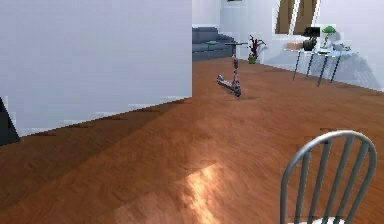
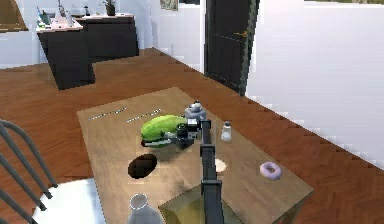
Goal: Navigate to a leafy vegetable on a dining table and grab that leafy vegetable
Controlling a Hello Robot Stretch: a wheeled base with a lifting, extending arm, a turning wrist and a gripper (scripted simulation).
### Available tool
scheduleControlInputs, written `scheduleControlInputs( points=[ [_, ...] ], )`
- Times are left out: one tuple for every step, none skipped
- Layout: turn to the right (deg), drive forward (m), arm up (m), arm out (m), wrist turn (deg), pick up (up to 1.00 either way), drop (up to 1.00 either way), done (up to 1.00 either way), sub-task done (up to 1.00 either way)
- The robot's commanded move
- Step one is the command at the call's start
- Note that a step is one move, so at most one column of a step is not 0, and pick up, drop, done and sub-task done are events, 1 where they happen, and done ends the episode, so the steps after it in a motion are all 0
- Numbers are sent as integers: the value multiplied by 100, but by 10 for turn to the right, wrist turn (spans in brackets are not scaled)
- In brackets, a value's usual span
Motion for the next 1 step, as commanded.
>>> scheduleControlInputs(
  points=[
    [0, 0, 10, 0, 0, 0, 0, 0, 0]
  ],
)
